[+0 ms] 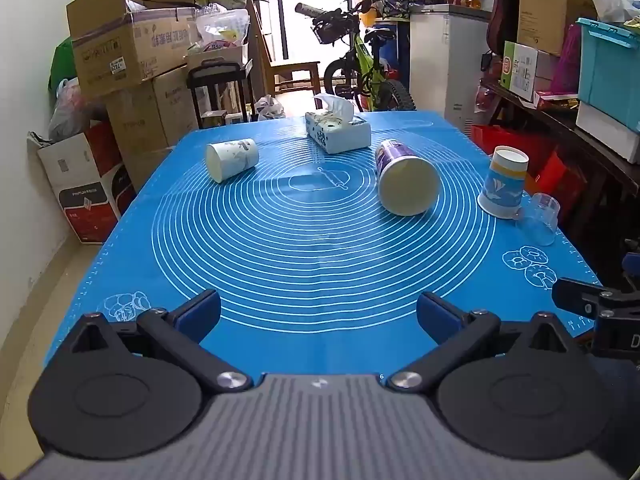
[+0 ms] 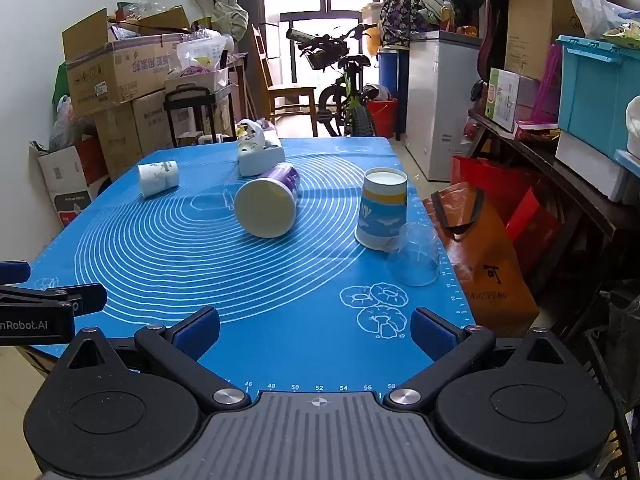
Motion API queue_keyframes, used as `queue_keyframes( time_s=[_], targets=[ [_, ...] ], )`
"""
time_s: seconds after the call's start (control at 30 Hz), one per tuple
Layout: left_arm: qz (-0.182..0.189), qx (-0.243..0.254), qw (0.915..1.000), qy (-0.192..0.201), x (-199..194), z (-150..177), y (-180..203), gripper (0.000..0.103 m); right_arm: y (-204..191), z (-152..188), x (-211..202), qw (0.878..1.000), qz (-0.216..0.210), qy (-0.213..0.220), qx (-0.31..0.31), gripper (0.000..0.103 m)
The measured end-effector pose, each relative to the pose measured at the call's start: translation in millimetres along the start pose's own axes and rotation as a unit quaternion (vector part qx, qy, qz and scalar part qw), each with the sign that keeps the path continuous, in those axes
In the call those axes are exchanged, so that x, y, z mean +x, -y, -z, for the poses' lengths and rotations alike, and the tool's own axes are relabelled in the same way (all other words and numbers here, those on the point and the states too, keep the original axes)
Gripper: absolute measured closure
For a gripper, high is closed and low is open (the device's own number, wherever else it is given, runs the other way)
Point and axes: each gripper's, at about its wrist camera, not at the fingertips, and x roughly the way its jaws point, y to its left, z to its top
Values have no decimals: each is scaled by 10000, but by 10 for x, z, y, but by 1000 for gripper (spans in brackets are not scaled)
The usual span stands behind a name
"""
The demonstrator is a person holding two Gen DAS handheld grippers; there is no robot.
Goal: Flip cup upside down
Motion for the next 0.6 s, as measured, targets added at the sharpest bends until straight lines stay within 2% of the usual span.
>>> queue_keyframes(
  time_s=[0.6],
  targets=[
    [-11,-29,10000,14,2,6,-8,0,-7,-1,-1,10000,-16,10,21,2]
  ],
)
